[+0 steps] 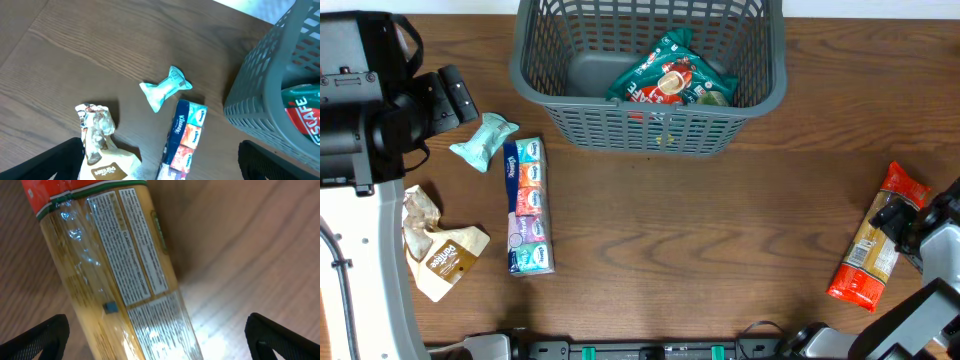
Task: Pack container
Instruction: 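Reach the right gripper to the spaghetti pack and grasp it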
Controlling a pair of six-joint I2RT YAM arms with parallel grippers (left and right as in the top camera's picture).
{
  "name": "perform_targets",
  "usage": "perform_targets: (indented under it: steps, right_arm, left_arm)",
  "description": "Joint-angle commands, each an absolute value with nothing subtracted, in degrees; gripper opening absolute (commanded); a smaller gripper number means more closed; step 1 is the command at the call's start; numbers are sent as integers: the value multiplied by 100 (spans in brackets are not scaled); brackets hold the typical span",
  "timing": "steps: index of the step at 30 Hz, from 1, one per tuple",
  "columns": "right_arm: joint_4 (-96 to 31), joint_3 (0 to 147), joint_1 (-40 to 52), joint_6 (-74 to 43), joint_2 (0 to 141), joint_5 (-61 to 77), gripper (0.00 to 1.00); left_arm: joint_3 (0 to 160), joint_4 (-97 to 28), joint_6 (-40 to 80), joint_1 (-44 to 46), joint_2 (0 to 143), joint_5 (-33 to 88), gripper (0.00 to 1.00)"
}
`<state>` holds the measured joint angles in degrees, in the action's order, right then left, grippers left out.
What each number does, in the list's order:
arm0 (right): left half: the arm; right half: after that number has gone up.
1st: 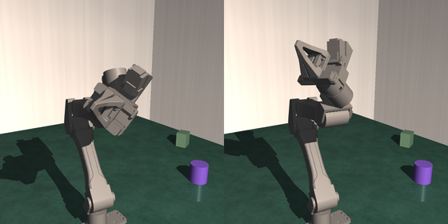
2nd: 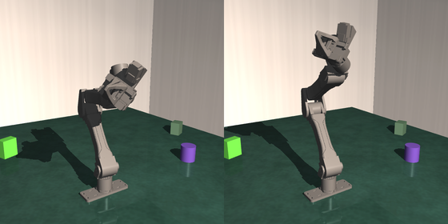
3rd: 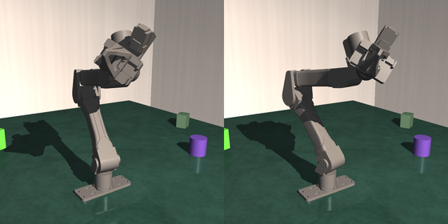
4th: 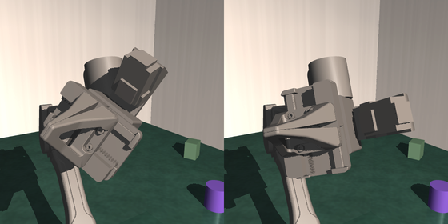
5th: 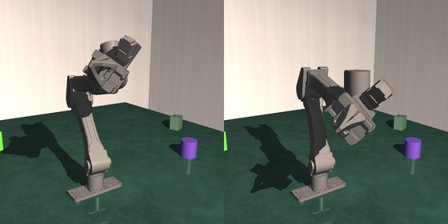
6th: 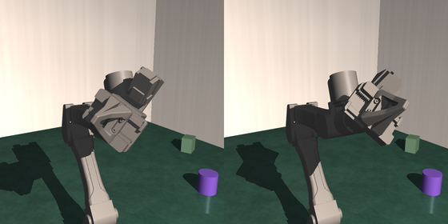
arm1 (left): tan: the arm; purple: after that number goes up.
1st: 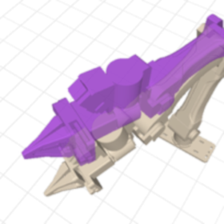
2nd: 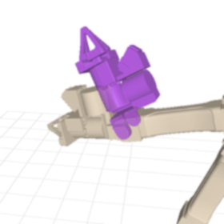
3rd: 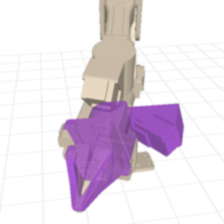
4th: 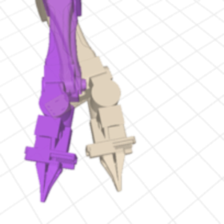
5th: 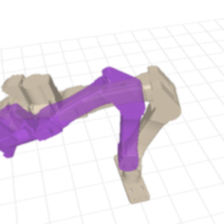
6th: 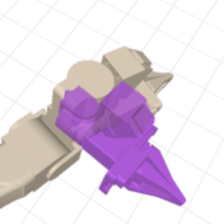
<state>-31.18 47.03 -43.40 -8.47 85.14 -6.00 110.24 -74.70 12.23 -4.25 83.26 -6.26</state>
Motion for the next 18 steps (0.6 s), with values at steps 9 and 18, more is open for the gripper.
perform_targets:
  steps: [9,18]
  right_arm:
    - [-2740,4637,-4346,-663,9531,49,96]
    - [-2602,4637,-4265,-659,9771,187,76]
  left_arm:
    - [11000,-7476,1260,-443,8348,-672,99]
    - [11000,-7476,1260,-443,8348,-670,99]
